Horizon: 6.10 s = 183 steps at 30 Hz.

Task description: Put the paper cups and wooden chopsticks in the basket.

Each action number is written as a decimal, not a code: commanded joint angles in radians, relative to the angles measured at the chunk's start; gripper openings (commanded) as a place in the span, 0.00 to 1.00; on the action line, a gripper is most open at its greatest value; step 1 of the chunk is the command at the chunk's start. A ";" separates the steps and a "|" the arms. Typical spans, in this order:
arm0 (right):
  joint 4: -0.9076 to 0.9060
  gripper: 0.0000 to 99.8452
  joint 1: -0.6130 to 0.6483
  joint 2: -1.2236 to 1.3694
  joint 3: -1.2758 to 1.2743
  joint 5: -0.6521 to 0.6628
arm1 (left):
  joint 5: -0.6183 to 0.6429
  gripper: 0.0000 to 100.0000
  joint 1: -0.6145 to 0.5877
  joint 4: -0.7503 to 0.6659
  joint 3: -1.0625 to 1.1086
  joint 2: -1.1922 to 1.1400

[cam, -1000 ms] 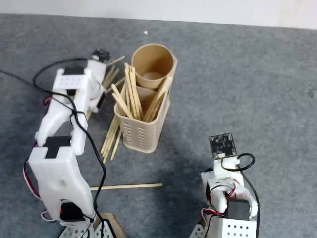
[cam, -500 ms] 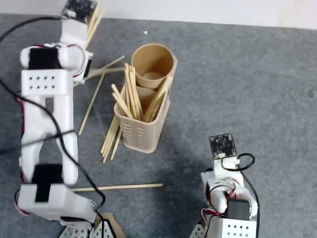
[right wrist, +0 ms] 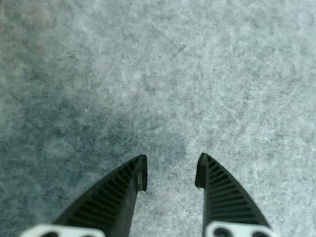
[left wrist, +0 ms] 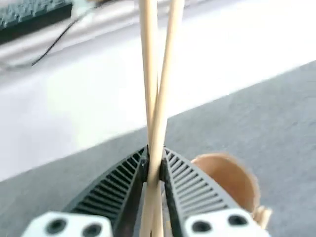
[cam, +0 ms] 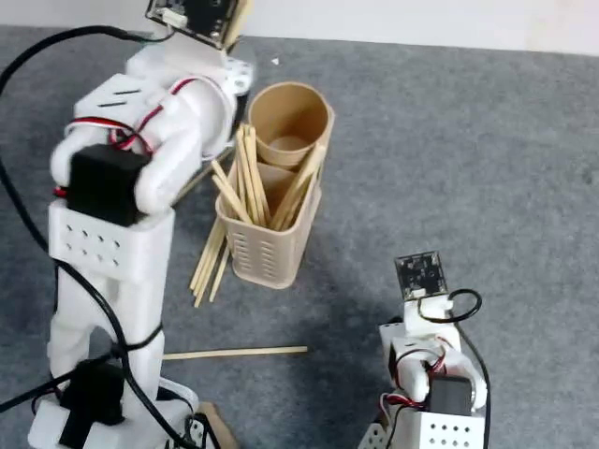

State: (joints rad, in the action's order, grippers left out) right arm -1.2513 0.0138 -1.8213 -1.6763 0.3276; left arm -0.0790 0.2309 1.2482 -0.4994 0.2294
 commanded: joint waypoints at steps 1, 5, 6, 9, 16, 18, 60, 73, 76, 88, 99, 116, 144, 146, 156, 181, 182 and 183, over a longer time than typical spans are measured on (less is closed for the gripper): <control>-0.005 0.17 -0.010 -0.012 -0.117 0.009 | 0.021 0.00 0.074 -0.041 -0.028 0.033; -0.005 0.17 -0.010 -0.012 -0.117 0.009 | 0.015 0.00 0.148 -0.035 -0.019 0.097; -0.005 0.17 -0.010 -0.012 -0.117 0.009 | 0.014 0.00 0.165 -0.037 0.005 0.133; -0.005 0.17 -0.010 -0.012 -0.117 0.009 | 0.012 0.01 0.196 -0.044 0.108 0.262; -0.005 0.17 -0.010 -0.012 -0.117 0.009 | -0.008 0.01 0.194 -0.255 0.547 0.555; -0.005 0.17 -0.010 -0.012 -0.117 0.009 | -0.006 0.01 0.194 -0.385 0.667 0.602; -0.005 0.17 -0.010 -0.012 -0.117 0.009 | 0.118 0.10 -0.395 -0.186 0.734 0.719; -0.005 0.17 -0.010 -0.012 -0.117 0.009 | -0.046 0.11 -0.298 0.101 0.806 0.044; -0.005 0.17 -0.010 -0.012 -0.117 0.009 | -0.104 0.10 -0.236 0.166 0.826 0.042; -0.005 0.17 -0.012 -0.012 -0.117 0.009 | -0.196 0.11 -0.323 0.258 0.909 0.044; -0.005 0.17 -0.012 -0.012 -0.117 0.009 | -0.049 0.11 -0.183 0.058 1.033 0.033; -0.005 0.17 -0.012 -0.012 -0.117 0.009 | 0.009 0.11 -0.418 -0.247 1.069 0.033; -0.005 0.17 -0.012 -0.012 -0.117 0.009 | -0.486 0.24 -0.395 0.187 -0.220 -1.087; -0.005 0.17 -0.012 -0.012 -0.117 0.009 | -0.485 0.24 -0.395 0.192 -0.266 -1.135; -0.005 0.17 -0.012 -0.012 -0.117 0.009 | -0.488 0.11 -0.395 0.269 -0.395 -1.251; -0.005 0.17 -0.012 -0.012 -0.117 0.009 | -0.342 0.15 -0.329 0.529 -0.746 -1.079; -0.005 0.17 -0.012 -0.012 -0.117 0.009 | -0.347 0.19 -0.329 0.528 -0.691 -1.078; -0.005 0.17 -0.012 -0.012 -0.117 0.009 | -0.367 0.21 -0.331 0.526 -0.641 -1.078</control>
State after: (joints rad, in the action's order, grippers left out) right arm -1.2513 0.0138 -1.8213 -1.6763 0.3276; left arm -0.4289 -0.1158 1.7729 -1.2528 -0.9091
